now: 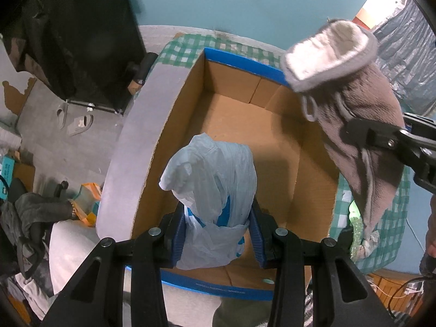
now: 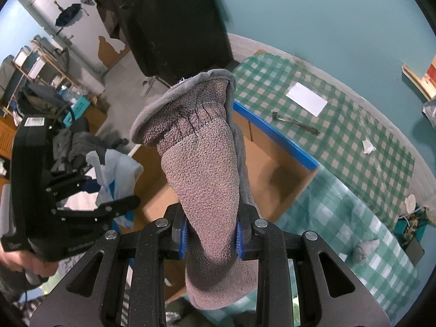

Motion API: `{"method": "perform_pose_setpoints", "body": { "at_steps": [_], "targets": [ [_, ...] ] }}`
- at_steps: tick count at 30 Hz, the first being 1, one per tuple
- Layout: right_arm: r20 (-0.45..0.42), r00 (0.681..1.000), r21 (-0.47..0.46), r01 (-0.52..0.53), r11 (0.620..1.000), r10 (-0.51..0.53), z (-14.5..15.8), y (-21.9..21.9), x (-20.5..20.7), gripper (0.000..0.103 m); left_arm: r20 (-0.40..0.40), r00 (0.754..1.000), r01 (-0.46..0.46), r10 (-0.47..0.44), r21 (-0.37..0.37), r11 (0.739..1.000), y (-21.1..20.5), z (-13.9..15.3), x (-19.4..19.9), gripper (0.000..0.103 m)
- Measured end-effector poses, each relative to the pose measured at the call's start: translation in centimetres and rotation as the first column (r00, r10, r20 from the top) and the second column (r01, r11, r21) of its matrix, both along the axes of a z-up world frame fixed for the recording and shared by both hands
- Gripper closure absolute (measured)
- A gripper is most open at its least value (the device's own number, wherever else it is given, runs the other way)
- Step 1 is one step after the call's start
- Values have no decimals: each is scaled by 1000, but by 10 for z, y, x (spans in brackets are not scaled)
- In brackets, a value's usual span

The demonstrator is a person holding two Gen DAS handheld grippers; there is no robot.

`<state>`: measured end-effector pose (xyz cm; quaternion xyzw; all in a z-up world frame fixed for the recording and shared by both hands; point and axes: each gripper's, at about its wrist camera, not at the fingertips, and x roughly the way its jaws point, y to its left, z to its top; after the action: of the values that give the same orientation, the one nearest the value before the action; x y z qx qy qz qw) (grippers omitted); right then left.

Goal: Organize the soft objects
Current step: 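Open both tools to drop the bag and slipper into the box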

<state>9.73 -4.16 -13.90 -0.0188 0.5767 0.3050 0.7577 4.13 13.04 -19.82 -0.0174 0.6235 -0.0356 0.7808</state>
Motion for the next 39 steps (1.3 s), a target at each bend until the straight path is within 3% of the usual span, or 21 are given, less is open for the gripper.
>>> {"method": "perform_pose_setpoints", "body": {
  "at_steps": [9, 13, 19, 24, 27, 34, 39],
  "targets": [
    [-9, 1000, -17, 13, 1000, -13, -8, 20, 9, 76, -15, 1000, 18, -18, 4, 1000, 6, -9, 5, 61],
    [3, 1000, -33, 30, 999, -30, -8, 25, 11, 65, -11, 999, 40, -40, 10, 999, 5, -9, 6, 61],
    [12, 999, -41, 46, 998, -45, -8, 26, 13, 58, 7, 999, 46, -46, 11, 999, 4, -4, 5, 60],
    [48, 997, -19, 63, 998, -62, 0, 25, 14, 43, 11, 999, 45, -45, 12, 999, 5, -3, 5, 59],
    [58, 996, -11, 66, 998, -65, 5, 24, 14, 43, 2, 999, 35, -35, 14, 999, 6, -5, 5, 55],
    [60, 995, -2, 84, 996, -84, 10, 14, 10, 42, -9, 1000, 24, -24, -5, 1000, 5, 0, 5, 30],
    [61, 993, 6, 97, 995, -97, 13, 6, 4, 42, 13, 999, 37, -37, -4, 999, 1, 7, 3, 29]
  ]
}}
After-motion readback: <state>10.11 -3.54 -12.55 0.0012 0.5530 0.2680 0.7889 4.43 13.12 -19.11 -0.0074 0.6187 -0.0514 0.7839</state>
